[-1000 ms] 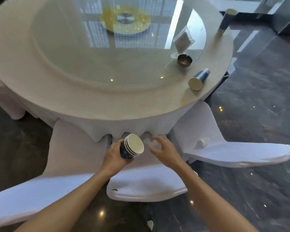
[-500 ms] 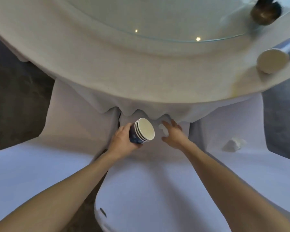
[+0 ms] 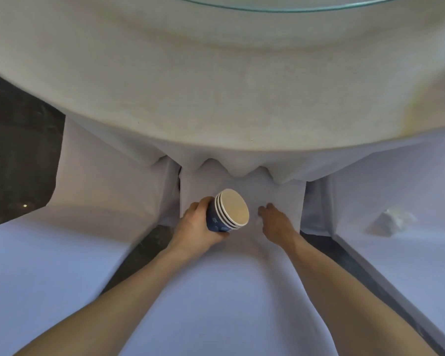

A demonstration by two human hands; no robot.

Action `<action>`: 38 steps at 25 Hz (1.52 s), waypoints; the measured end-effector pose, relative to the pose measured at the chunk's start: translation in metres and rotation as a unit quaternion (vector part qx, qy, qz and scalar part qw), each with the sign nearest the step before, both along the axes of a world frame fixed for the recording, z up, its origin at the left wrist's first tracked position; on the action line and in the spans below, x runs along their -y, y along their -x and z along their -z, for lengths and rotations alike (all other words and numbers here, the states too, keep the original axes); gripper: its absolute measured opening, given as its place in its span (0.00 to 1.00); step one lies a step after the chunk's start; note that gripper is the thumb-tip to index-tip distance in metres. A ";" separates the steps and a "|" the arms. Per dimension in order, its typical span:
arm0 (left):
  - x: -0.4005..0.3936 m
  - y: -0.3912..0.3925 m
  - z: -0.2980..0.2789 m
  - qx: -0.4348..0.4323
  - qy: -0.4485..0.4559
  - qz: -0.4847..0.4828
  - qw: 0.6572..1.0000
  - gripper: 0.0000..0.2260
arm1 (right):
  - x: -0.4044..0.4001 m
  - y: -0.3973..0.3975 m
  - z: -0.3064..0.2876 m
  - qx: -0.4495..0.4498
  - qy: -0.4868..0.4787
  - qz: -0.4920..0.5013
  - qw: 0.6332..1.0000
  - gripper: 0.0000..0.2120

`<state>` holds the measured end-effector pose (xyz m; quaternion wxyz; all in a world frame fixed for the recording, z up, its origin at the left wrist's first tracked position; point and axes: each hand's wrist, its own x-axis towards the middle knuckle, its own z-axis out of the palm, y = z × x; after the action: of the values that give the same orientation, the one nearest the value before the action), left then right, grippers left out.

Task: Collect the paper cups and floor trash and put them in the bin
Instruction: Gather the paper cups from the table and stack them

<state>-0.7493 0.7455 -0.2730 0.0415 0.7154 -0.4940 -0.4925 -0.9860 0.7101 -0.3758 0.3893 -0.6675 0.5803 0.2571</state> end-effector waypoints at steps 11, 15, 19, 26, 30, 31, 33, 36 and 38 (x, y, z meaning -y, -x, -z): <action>0.036 0.103 -0.113 -0.007 0.031 0.087 0.996 0.42 | 0.029 0.075 -0.228 0.284 0.201 0.459 0.818 0.09; 0.047 0.166 -0.161 -0.032 0.102 0.076 0.991 0.39 | 0.026 0.113 -0.287 0.261 0.245 0.344 0.868 0.07; 0.046 0.219 -0.189 -0.034 0.144 0.070 0.987 0.38 | 0.014 0.154 -0.323 0.269 0.226 0.283 0.892 0.13; 0.029 0.291 -0.204 -0.047 0.159 0.011 0.986 0.38 | 0.008 0.229 -0.351 0.220 0.212 -0.013 0.952 0.18; 0.023 0.312 -0.188 -0.046 0.138 0.001 0.989 0.40 | 0.010 0.271 -0.325 0.294 0.191 0.129 0.927 0.23; 0.023 0.316 -0.185 -0.038 0.136 0.000 0.990 0.40 | 0.011 0.281 -0.321 0.306 0.210 0.185 0.910 0.21; 0.025 0.321 -0.178 -0.033 0.132 -0.002 0.991 0.39 | 0.015 0.297 -0.309 0.294 0.233 0.259 0.890 0.15; 0.030 0.324 -0.167 -0.034 0.119 0.007 0.992 0.39 | 0.020 0.321 -0.283 0.191 0.209 0.273 0.919 0.21; 0.040 0.327 -0.156 -0.040 0.107 0.025 0.993 0.38 | 0.023 0.337 -0.261 0.093 0.162 0.244 0.952 0.31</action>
<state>-1.0758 0.7059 -0.1173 0.1246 0.6742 -0.5594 -0.4659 -1.3226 0.6872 -0.1146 0.3786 -0.5809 0.7206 -0.0060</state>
